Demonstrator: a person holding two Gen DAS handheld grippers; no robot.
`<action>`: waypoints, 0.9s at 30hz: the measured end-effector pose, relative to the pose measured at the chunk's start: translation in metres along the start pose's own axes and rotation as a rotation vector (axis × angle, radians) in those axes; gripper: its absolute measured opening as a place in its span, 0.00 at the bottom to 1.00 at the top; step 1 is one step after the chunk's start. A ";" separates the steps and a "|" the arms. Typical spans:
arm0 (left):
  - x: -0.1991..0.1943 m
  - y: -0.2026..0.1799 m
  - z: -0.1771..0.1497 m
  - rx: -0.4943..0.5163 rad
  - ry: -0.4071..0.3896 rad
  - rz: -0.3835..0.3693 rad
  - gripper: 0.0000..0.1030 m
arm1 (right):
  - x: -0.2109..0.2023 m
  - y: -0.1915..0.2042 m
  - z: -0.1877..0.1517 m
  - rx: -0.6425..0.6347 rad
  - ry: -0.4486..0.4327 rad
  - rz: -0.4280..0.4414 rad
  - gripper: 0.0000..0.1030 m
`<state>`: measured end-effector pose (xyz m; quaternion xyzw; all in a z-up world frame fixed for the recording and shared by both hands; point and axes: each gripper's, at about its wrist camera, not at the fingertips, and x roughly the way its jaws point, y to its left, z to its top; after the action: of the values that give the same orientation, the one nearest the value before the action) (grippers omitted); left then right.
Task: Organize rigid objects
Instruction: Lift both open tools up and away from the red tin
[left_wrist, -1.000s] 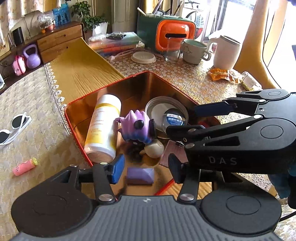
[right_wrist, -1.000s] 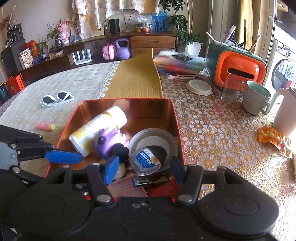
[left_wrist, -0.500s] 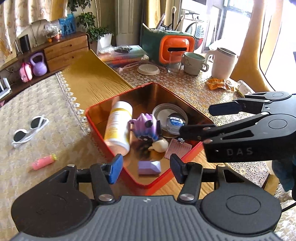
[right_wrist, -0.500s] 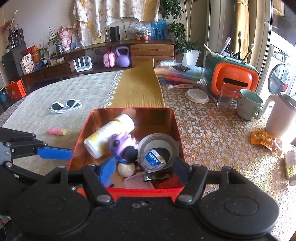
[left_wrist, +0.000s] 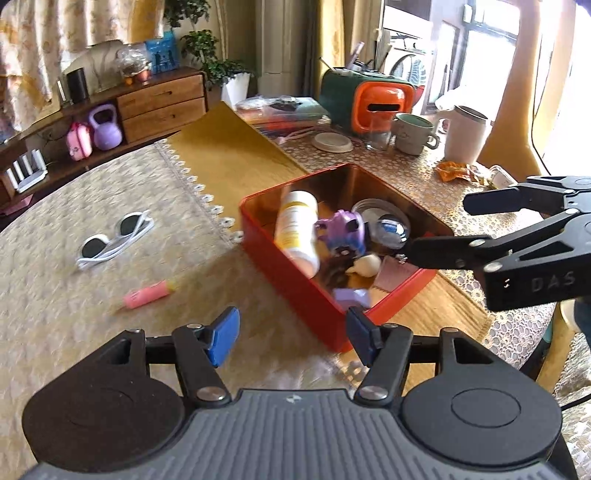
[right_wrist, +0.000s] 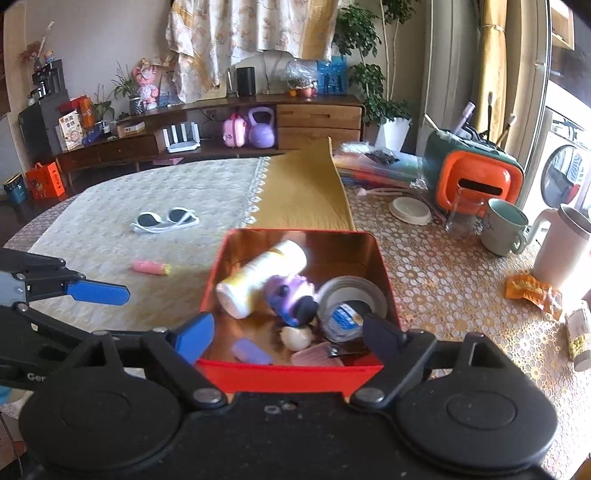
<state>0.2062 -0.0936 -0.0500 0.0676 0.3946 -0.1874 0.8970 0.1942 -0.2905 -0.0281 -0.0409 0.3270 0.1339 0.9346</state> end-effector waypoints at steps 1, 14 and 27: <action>-0.003 0.004 -0.002 -0.004 -0.001 0.002 0.64 | -0.001 0.004 0.001 0.000 -0.002 0.005 0.86; -0.034 0.068 -0.030 -0.073 -0.016 0.074 0.70 | -0.006 0.055 0.007 -0.041 -0.031 0.071 1.00; -0.030 0.137 -0.034 -0.187 -0.068 0.200 0.81 | 0.025 0.101 0.008 -0.074 -0.002 0.135 1.00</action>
<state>0.2180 0.0505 -0.0543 0.0161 0.3711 -0.0618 0.9264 0.1899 -0.1869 -0.0360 -0.0533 0.3227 0.2086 0.9217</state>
